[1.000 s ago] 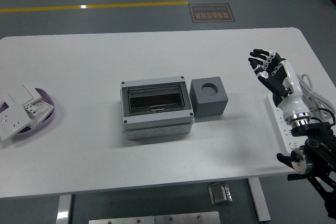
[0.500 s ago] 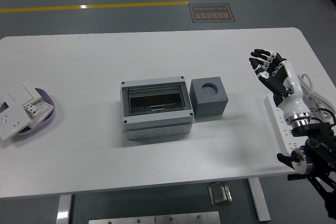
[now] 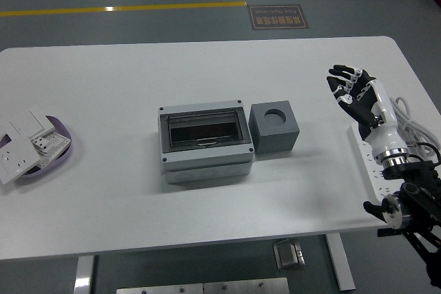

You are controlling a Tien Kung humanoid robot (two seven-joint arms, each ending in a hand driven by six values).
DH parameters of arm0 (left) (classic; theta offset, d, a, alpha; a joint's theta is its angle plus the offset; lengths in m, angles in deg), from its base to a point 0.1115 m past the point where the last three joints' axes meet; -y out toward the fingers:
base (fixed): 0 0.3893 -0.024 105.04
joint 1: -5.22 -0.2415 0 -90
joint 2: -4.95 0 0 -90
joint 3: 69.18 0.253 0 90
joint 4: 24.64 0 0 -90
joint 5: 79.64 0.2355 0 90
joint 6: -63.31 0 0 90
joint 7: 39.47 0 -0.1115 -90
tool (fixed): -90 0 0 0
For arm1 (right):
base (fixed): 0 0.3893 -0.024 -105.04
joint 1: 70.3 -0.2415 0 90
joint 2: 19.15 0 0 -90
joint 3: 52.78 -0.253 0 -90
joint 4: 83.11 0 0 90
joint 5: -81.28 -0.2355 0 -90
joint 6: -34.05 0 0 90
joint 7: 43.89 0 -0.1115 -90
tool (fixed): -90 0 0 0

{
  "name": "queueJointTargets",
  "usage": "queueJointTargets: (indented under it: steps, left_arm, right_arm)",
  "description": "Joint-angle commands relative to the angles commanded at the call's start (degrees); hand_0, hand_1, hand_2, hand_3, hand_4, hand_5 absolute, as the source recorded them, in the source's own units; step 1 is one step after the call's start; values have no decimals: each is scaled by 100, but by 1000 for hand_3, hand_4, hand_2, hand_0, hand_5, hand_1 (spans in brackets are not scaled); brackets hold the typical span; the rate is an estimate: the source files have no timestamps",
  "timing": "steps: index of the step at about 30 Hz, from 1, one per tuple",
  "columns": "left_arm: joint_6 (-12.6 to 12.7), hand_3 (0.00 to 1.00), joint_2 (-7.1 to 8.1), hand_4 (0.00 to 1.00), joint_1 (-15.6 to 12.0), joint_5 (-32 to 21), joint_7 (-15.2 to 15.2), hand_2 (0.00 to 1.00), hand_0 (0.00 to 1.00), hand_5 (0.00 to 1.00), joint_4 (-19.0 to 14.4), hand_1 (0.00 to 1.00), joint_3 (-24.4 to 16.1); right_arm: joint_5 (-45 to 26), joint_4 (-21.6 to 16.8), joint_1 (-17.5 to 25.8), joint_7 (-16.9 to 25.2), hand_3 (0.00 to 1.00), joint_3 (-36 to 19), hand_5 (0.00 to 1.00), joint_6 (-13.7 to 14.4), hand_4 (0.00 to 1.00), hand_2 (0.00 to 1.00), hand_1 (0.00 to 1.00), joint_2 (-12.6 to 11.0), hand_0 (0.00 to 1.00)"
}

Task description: Pick up the cylinder from the cube,place it in the box,flap close box

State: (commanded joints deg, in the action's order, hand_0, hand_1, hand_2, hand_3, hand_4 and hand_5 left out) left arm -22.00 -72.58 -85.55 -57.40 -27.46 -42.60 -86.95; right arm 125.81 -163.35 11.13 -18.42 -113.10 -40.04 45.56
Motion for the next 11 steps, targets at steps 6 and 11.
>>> queueJointTargets:
  steps: [6,11]
  left_arm:
    - [-1,632,8,684,0,21,9,628,611,250,0,635,-16]
    - [-6,632,24,684,13,42,15,628,611,250,-2,635,-22]
  right_arm:
    - [-5,3,18,3,646,-7,243,3,755,698,702,1,764]
    - [-7,2,22,0,646,-10,243,5,755,698,702,-5,764]
